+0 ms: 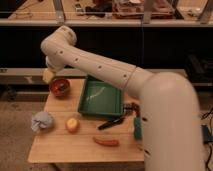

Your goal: Wipe red bowl with eraser

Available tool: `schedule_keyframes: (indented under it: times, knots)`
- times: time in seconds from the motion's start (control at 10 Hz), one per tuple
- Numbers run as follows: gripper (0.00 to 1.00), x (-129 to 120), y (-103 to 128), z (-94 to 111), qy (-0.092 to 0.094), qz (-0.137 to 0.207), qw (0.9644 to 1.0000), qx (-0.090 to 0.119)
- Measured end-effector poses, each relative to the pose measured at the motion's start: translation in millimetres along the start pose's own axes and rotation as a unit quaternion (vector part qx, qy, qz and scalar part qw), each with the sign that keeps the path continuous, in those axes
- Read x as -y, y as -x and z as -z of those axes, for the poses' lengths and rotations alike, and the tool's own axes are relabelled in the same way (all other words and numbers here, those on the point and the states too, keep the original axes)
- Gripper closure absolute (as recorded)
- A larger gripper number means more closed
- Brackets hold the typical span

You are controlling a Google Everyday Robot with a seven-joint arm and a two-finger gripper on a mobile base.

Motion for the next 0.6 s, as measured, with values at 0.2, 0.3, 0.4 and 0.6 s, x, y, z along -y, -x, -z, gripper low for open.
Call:
schedule_keyframes:
  times: [0.2, 0.3, 0.4, 0.6]
  knots:
    - [0.20, -6, 3, -42, -0.018, -0.013, 0.9989, 0.041]
    - [0.20, -7, 7, -60, -0.025, -0.022, 0.9976, 0.061]
    - [0.20, -6, 8, -68, -0.028, -0.025, 0.9969, 0.069]
    - [0.20, -7, 10, -69, -0.027, -0.025, 0.9967, 0.072]
